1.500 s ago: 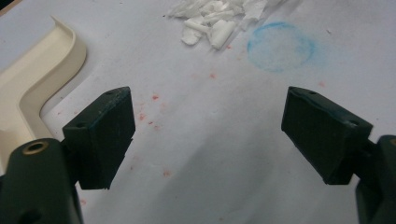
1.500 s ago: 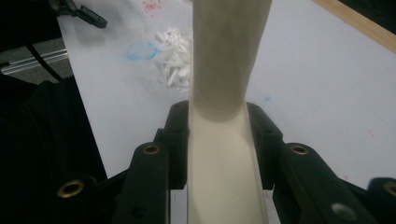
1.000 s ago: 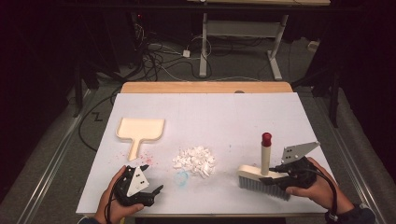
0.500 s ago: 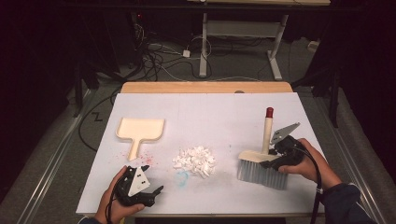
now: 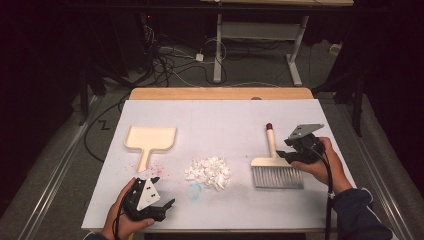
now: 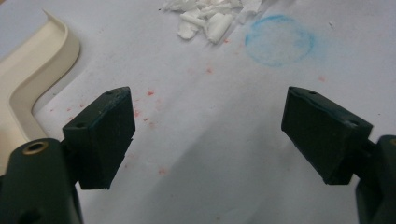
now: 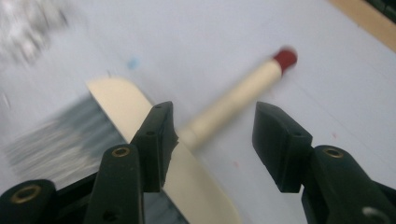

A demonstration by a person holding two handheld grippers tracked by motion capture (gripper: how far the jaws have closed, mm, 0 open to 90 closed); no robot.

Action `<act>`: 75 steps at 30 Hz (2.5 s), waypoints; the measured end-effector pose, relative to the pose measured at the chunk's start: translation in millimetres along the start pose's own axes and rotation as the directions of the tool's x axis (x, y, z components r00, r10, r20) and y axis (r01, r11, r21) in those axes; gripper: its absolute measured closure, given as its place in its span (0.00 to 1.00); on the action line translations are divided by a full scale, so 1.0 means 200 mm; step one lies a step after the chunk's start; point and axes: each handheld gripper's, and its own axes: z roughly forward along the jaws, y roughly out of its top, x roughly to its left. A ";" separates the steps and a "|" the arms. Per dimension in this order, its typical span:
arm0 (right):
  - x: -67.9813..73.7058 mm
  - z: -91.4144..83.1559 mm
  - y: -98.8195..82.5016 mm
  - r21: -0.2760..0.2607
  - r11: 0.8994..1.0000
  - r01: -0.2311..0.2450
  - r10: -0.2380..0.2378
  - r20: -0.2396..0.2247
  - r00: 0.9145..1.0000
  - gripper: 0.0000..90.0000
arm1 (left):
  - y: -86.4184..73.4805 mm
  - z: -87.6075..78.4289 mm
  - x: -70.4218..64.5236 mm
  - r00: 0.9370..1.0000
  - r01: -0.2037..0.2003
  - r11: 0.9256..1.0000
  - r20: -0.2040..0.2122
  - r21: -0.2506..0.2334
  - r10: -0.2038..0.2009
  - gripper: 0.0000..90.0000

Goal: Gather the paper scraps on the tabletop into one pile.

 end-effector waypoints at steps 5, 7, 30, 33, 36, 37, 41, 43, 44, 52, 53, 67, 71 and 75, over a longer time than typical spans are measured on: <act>0.05 0.13 -0.02 -0.030 0.993 -0.117 0.118 0.032 0.993 0.58 | 0.01 0.00 0.00 1.000 -0.008 1.000 -0.001 0.001 0.008 0.18; 0.06 0.17 -0.02 -0.019 0.988 -0.155 0.156 0.045 0.987 0.55 | 0.00 0.00 0.00 1.000 -0.001 1.000 0.004 0.002 0.001 0.18; 0.12 -0.07 -0.03 -0.305 0.951 -0.054 0.096 0.125 0.988 0.31 | 0.00 -0.02 0.00 1.000 0.014 1.000 -0.017 -0.007 -0.014 0.18; 0.14 -0.14 -0.07 -0.346 0.938 -0.027 0.078 0.134 0.988 0.29 | 0.00 -0.02 0.00 1.000 0.017 1.000 -0.021 -0.007 -0.017 0.18; 0.17 -0.20 -0.11 -0.380 0.925 -0.010 0.074 0.152 0.986 0.27 | 0.00 -0.01 0.01 0.999 0.020 1.000 -0.025 -0.005 -0.020 0.18; 0.18 -0.22 -0.13 -0.388 0.922 -0.006 0.069 0.149 0.986 0.27 | 0.00 -0.01 0.01 0.999 0.020 1.000 -0.025 -0.004 -0.020 0.18; 0.22 -0.27 -0.19 -0.399 0.917 -0.001 0.073 0.165 0.984 0.26 | 0.01 -0.01 0.01 0.999 0.023 1.000 -0.030 -0.001 -0.023 0.18; 0.24 -0.27 -0.23 -0.401 0.916 0.004 0.069 0.167 0.983 0.27 | 0.01 -0.01 0.01 0.999 0.028 1.000 -0.034 -0.002 -0.028 0.18; 0.25 -0.27 -0.25 -0.396 0.918 0.009 0.063 0.168 0.984 0.26 | 0.01 0.00 0.01 0.999 0.030 1.000 -0.036 0.000 -0.030 0.18; 0.33 -0.25 -0.42 -0.358 0.933 0.041 0.033 0.198 0.980 0.25 | 0.01 0.01 0.01 0.998 0.033 0.999 -0.053 0.013 -0.033 0.18; 0.33 -0.25 -0.43 -0.365 0.930 0.027 0.043 0.183 0.982 0.25 | 0.01 0.01 0.01 0.998 0.030 0.999 -0.055 0.011 -0.030 0.18; 0.39 -0.26 -0.42 -0.378 0.925 0.038 0.037 0.188 0.981 0.24 | 0.02 0.01 0.01 0.998 0.021 1.000 -0.053 -0.003 -0.021 0.18; 0.39 -0.25 -0.42 -0.374 0.926 0.045 0.030 0.193 0.981 0.24 | 0.02 0.01 0.00 0.999 0.011 1.000 -0.051 0.005 -0.011 0.18; 0.39 -0.25 -0.42 -0.376 0.926 0.044 0.032 0.194 0.981 0.24 | 0.03 0.01 0.00 0.998 0.021 1.000 -0.057 0.000 -0.021 0.18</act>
